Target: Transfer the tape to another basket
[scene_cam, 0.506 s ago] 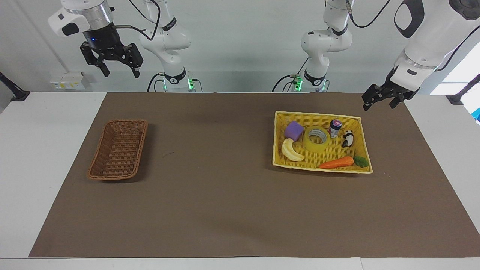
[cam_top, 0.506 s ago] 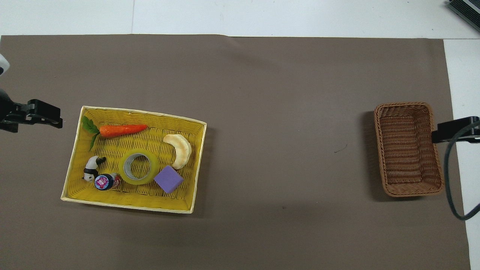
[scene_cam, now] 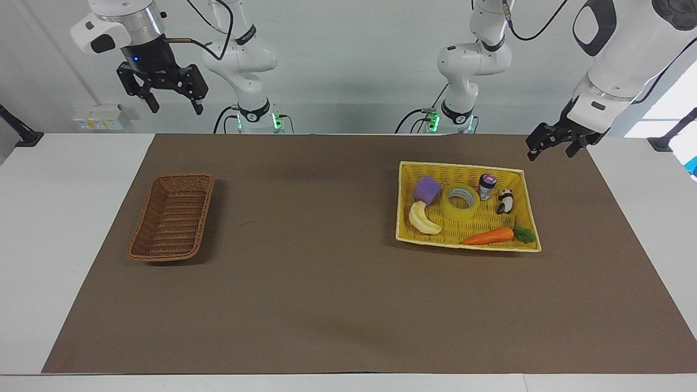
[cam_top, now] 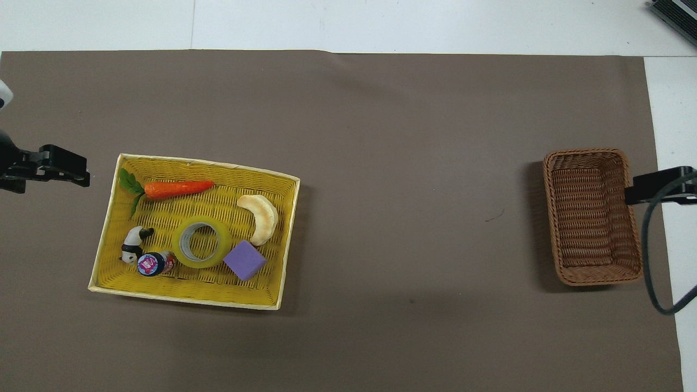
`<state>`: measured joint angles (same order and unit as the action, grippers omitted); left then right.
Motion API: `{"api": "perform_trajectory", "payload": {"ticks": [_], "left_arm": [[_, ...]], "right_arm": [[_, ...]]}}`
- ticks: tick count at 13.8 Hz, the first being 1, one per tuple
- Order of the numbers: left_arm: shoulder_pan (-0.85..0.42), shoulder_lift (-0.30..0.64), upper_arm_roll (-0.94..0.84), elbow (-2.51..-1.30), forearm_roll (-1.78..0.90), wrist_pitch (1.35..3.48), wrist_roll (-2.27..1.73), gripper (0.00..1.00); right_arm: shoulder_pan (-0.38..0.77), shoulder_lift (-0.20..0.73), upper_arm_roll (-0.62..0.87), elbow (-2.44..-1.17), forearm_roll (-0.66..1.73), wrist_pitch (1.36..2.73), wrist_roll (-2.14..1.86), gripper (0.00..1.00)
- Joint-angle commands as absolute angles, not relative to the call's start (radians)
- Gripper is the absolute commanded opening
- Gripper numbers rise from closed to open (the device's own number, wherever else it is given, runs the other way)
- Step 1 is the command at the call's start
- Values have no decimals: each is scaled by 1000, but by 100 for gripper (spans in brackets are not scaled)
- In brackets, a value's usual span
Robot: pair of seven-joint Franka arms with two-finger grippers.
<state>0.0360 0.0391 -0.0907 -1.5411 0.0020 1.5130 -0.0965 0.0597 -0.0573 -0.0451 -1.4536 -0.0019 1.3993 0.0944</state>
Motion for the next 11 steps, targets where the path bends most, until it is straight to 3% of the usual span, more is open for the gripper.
{"api": "perform_trajectory", "payload": {"ticks": [1,11], "left_arm": [[49,15,-94,-1572,-11,1526,-80,100],[48,14,-95,-1574,-12,1525,-80,100]], "right_arm": [[54,-68,-43,-1486,-2,1437,66,100],[55,-69,-43,-1494,2,1456,67,100]]}}
